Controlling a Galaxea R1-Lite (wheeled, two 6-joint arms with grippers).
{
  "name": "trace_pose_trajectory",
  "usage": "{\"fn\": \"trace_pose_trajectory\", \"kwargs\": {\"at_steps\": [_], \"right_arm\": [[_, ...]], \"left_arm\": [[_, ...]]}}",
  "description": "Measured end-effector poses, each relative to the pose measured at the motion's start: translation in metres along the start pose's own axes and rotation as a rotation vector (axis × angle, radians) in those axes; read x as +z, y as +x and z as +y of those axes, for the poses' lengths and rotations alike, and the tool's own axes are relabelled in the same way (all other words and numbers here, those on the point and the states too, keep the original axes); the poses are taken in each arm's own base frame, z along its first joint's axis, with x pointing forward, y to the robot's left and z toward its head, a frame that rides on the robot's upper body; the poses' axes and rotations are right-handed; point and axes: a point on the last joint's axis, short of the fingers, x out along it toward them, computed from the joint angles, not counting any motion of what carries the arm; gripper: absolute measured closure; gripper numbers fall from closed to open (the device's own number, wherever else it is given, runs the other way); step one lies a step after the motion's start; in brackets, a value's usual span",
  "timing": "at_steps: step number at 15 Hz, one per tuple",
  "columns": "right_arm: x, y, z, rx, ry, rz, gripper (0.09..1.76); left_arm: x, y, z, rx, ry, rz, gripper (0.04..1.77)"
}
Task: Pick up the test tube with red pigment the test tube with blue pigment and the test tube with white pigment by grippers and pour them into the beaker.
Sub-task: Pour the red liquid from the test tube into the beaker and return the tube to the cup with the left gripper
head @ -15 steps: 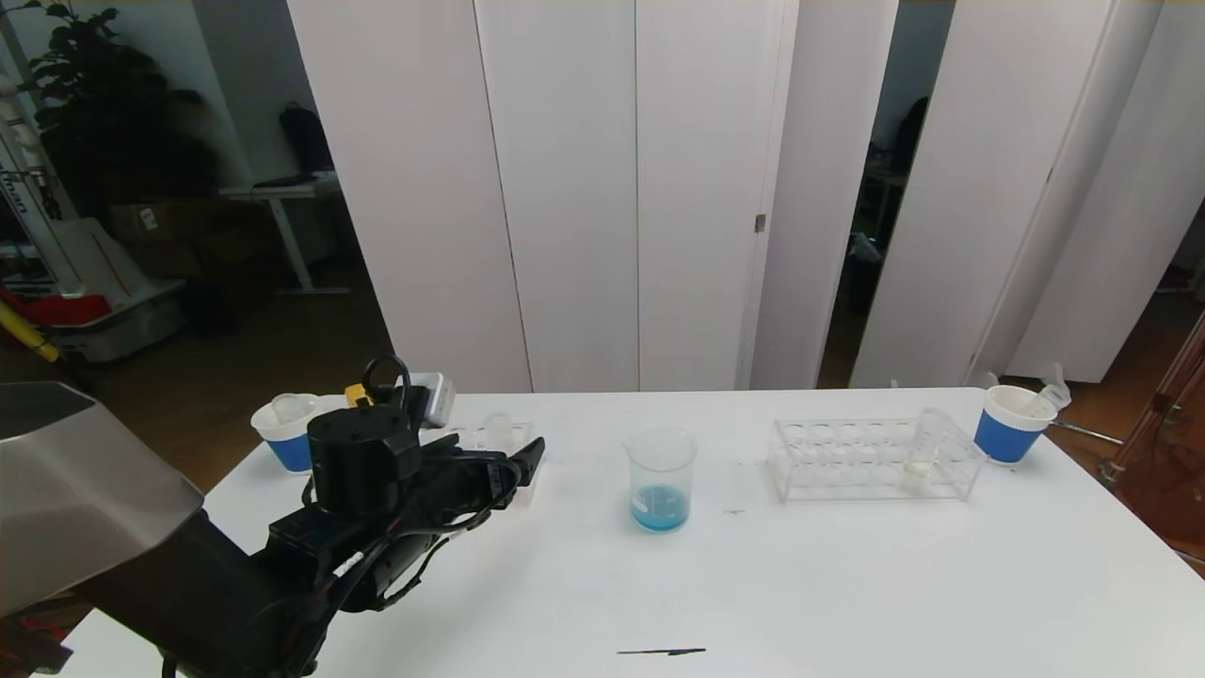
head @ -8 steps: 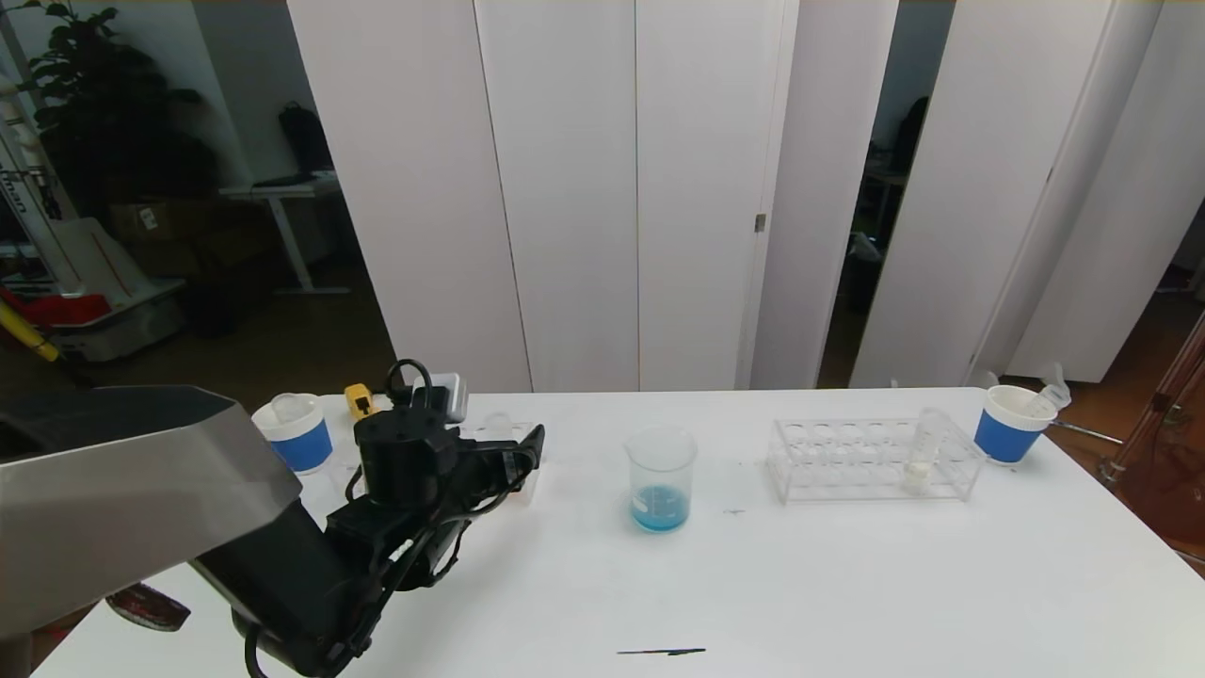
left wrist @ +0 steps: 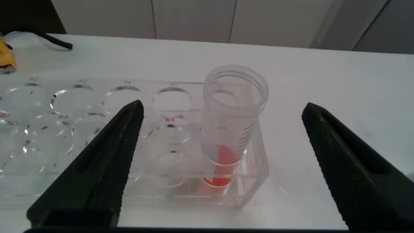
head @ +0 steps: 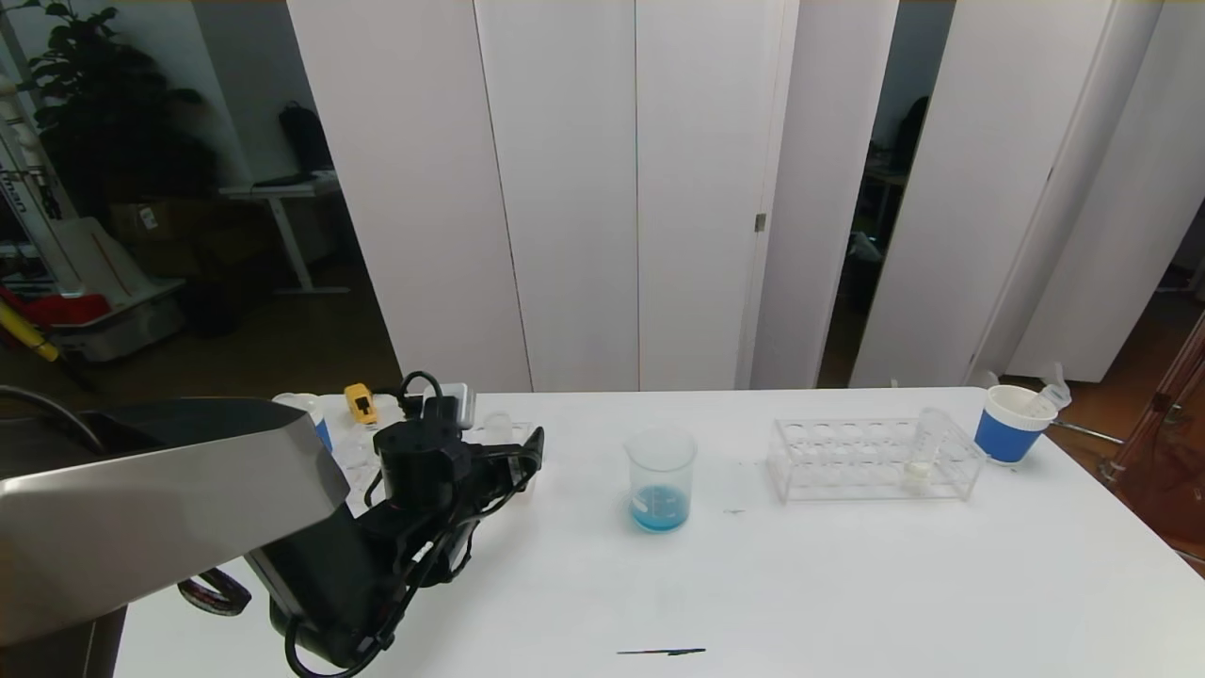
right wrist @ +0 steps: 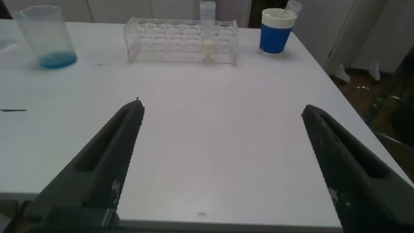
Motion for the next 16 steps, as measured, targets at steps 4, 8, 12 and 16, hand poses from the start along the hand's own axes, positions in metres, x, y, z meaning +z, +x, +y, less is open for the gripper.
{"fn": "trace_pose_trajectory", "kwargs": {"at_steps": [4, 8, 12, 16], "right_arm": [[0.000, 0.000, 0.000, 0.000, 0.000, 0.000, 0.10], [0.000, 0.000, 0.000, 0.000, 0.000, 0.000, 0.10], [0.000, 0.000, 0.000, 0.000, 0.000, 0.000, 0.10], [0.000, 0.000, 0.000, 0.000, 0.000, 0.000, 0.10]], "left_arm": [[0.000, 0.013, 0.004, 0.032, -0.007, -0.020, 0.06], [-0.004, 0.021, 0.006, 0.054, 0.001, -0.023, 0.06], [-0.006, 0.024, 0.007, 0.063, 0.000, -0.024, 0.06], [-0.005, 0.027, 0.008, 0.067, -0.002, -0.030, 0.84]]}}
